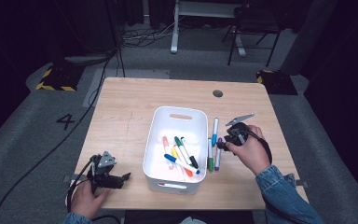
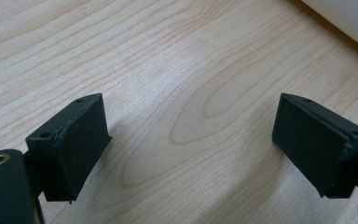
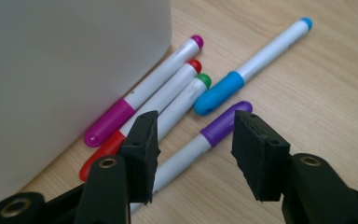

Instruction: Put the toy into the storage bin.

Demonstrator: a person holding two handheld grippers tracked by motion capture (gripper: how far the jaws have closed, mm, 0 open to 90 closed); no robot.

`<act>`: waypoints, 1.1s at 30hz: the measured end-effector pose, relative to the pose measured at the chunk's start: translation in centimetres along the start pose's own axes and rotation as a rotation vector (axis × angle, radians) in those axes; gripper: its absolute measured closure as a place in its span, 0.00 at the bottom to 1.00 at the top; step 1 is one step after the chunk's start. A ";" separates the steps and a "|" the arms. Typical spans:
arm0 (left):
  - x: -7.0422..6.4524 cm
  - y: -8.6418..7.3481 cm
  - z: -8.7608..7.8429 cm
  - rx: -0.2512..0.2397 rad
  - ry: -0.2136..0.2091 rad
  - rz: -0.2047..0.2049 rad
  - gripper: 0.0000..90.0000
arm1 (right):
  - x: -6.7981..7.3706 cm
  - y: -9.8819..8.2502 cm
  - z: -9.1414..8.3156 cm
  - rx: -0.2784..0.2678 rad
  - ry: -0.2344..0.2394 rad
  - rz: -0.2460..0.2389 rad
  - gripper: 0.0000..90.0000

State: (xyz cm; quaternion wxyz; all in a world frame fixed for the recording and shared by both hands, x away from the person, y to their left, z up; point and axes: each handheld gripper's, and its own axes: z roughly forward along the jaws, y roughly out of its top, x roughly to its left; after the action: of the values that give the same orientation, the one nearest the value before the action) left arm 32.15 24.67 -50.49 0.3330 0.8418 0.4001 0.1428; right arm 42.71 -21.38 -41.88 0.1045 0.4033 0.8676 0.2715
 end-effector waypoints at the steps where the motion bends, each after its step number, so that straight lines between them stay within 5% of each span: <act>1: 0.0 0.0 0.0 0.000 0.000 0.000 0.12 | -0.1 -0.2 0.3 0.009 0.003 -0.001 0.57; 20: 0.0 0.0 0.0 0.000 0.000 0.001 0.12 | -0.8 -2.0 3.8 0.077 -0.015 0.063 0.60; 33: 0.0 0.0 0.0 0.000 0.000 0.000 0.12 | -1.8 -3.3 3.4 0.168 -0.044 -0.005 0.79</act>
State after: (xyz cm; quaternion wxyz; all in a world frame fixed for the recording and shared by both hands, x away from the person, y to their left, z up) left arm 32.16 24.67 -50.49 0.3328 0.8419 0.4000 0.1429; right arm 43.07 -23.17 -46.63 0.0898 0.4144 0.8858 0.1885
